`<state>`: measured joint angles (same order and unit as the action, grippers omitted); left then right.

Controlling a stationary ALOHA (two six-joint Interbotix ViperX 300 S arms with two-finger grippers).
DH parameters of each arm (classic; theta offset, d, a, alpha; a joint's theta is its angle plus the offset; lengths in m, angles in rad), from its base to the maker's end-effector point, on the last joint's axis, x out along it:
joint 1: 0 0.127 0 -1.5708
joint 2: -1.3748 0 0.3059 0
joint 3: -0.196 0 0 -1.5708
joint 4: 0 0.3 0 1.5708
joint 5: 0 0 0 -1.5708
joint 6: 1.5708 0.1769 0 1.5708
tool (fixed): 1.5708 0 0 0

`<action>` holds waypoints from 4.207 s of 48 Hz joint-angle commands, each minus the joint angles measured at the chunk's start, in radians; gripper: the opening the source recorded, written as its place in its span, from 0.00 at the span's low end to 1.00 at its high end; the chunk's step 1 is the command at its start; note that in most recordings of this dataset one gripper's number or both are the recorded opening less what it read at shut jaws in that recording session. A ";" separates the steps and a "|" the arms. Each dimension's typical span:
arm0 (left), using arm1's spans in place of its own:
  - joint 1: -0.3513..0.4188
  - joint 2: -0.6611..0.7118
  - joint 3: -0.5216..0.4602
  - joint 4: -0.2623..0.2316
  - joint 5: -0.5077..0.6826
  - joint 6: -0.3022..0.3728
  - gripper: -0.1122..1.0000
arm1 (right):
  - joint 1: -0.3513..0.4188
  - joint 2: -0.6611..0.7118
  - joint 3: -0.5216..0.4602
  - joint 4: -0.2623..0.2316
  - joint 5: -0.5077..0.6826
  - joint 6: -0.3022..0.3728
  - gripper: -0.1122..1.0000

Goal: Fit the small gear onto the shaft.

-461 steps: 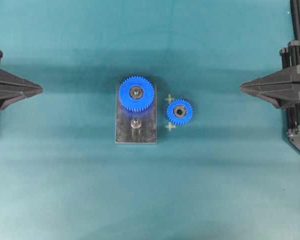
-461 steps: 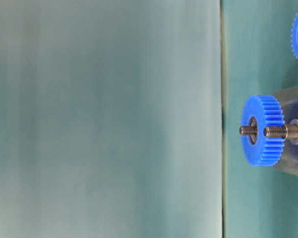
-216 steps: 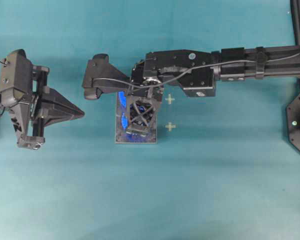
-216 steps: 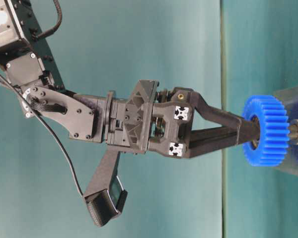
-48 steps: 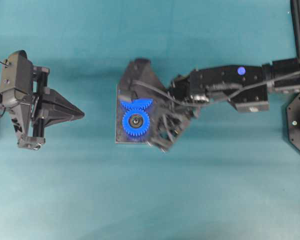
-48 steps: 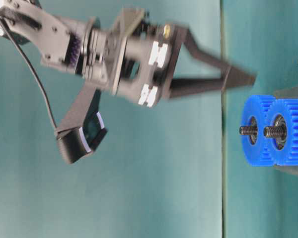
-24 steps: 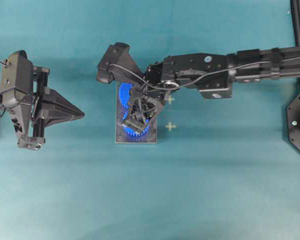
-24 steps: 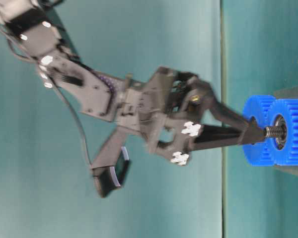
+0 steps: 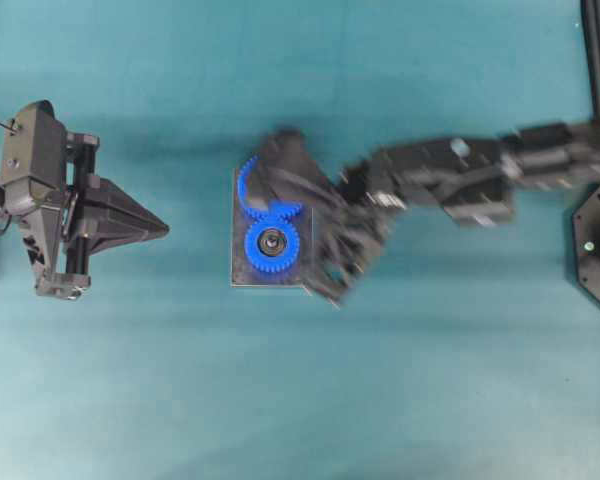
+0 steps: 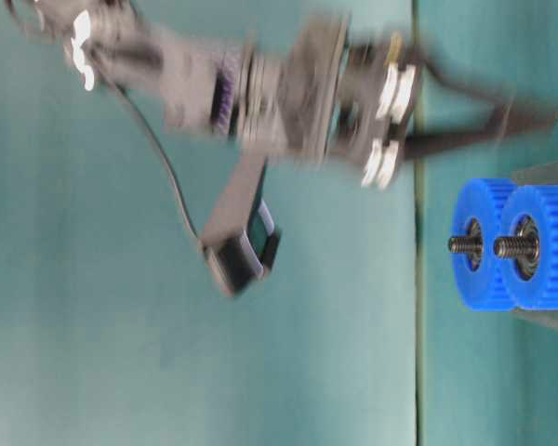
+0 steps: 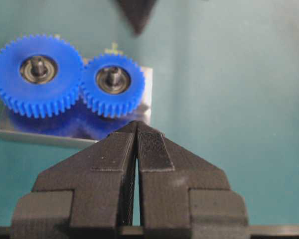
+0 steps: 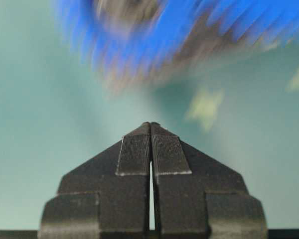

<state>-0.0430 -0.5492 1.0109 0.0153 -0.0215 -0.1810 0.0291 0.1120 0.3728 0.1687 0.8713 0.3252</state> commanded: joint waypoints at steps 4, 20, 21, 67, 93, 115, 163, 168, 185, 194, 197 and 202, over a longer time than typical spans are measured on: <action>0.000 -0.003 -0.012 0.003 -0.009 0.002 0.10 | 0.003 -0.138 0.048 -0.012 -0.032 -0.003 0.09; 0.002 -0.008 -0.017 0.003 -0.018 0.035 0.10 | -0.029 -0.364 0.238 -0.098 -0.374 -0.037 0.09; 0.000 -0.008 -0.018 0.003 -0.018 0.043 0.10 | -0.032 -0.374 0.252 -0.100 -0.391 -0.037 0.09; 0.002 -0.002 -0.031 0.003 -0.034 0.135 0.10 | -0.026 -0.445 0.505 -0.241 -0.851 -0.054 0.09; 0.002 0.023 -0.035 0.002 -0.037 0.117 0.10 | -0.035 -0.333 0.400 -0.241 -0.718 -0.054 0.09; 0.000 0.028 -0.018 0.003 -0.089 0.075 0.10 | -0.038 -0.333 0.405 -0.239 -0.721 -0.052 0.09; -0.003 0.040 -0.021 0.003 -0.006 0.072 0.10 | -0.038 -0.333 0.420 -0.239 -0.755 -0.048 0.09; -0.005 0.041 -0.018 0.003 -0.006 0.072 0.10 | -0.037 -0.333 0.420 -0.239 -0.755 -0.048 0.09; -0.005 0.041 -0.017 0.003 -0.006 0.071 0.10 | -0.026 -0.333 0.420 -0.239 -0.753 -0.052 0.09; -0.005 0.035 -0.018 0.002 -0.006 0.074 0.10 | -0.018 -0.334 0.422 -0.239 -0.755 -0.051 0.09; -0.003 0.026 -0.015 0.003 -0.006 0.074 0.10 | -0.017 -0.334 0.422 -0.239 -0.755 -0.051 0.09; -0.005 0.021 -0.009 0.003 -0.006 0.074 0.10 | -0.018 -0.334 0.422 -0.239 -0.755 -0.051 0.09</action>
<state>-0.0445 -0.5170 1.0094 0.0153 -0.0230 -0.1089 0.0092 -0.2132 0.8023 -0.0706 0.1243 0.2823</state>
